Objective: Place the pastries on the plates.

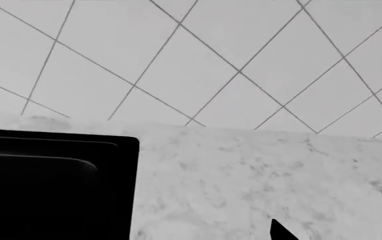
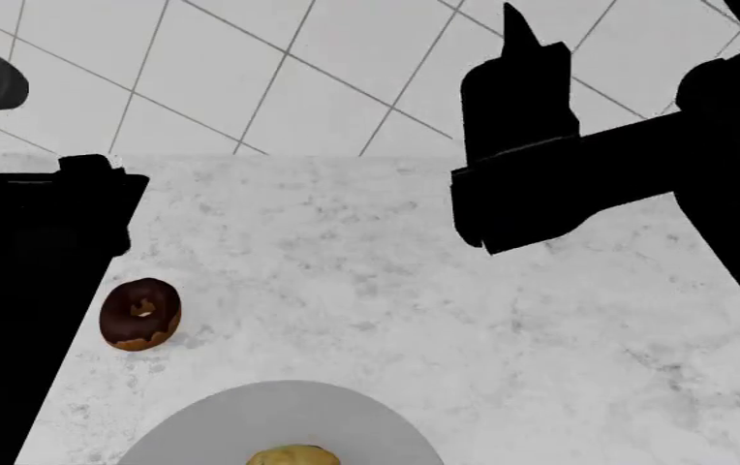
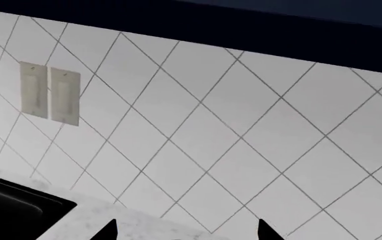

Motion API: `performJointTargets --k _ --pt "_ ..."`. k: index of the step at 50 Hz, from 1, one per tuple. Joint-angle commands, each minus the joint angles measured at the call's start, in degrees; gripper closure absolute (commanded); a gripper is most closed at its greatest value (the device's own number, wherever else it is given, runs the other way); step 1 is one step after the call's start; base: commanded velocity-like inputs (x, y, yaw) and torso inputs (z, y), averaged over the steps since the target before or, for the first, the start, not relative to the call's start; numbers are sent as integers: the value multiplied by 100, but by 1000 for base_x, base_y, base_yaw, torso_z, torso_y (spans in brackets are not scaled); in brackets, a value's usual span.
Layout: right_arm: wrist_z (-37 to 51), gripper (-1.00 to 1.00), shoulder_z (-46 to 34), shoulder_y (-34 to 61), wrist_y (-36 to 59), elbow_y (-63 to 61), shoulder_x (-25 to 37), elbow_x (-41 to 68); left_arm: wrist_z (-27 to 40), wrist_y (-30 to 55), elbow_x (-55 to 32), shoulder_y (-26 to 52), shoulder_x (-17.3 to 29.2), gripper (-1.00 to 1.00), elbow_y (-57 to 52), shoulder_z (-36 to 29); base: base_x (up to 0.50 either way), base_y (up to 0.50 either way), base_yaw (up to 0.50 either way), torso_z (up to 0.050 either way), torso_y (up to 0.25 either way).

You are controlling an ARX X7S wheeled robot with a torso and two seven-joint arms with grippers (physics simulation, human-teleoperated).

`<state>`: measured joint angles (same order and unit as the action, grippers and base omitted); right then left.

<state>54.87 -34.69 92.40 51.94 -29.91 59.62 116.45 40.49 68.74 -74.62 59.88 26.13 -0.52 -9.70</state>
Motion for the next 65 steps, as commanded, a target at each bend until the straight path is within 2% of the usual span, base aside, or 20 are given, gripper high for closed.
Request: performJointTargets --k 1,16,28,44,65 --pt "263 -100 193 -399 -431 -305 456 90 -316 69 238 297 -164 -100 1066 -457 0 0 0 0 0" --pt "216 -100 220 -551 -499 -355 593 242 -295 330 89 315 -280 -100 1311 -639 0 0 0 0 0" --pt "179 -100 384 -954 -896 -475 939 340 -500 67 453 377 -337 -100 1848 -876 0 0 0 0 0" --pt "91 -100 420 -1202 -1085 -549 922 210 -1421 -686 1451 707 -680 -100 3166 -1682 0 0 0 0 0" --pt "270 -100 455 -1168 -1140 -671 962 459 -1493 -770 1570 332 -751 -100 3262 -1923 0 0 0 0 0"
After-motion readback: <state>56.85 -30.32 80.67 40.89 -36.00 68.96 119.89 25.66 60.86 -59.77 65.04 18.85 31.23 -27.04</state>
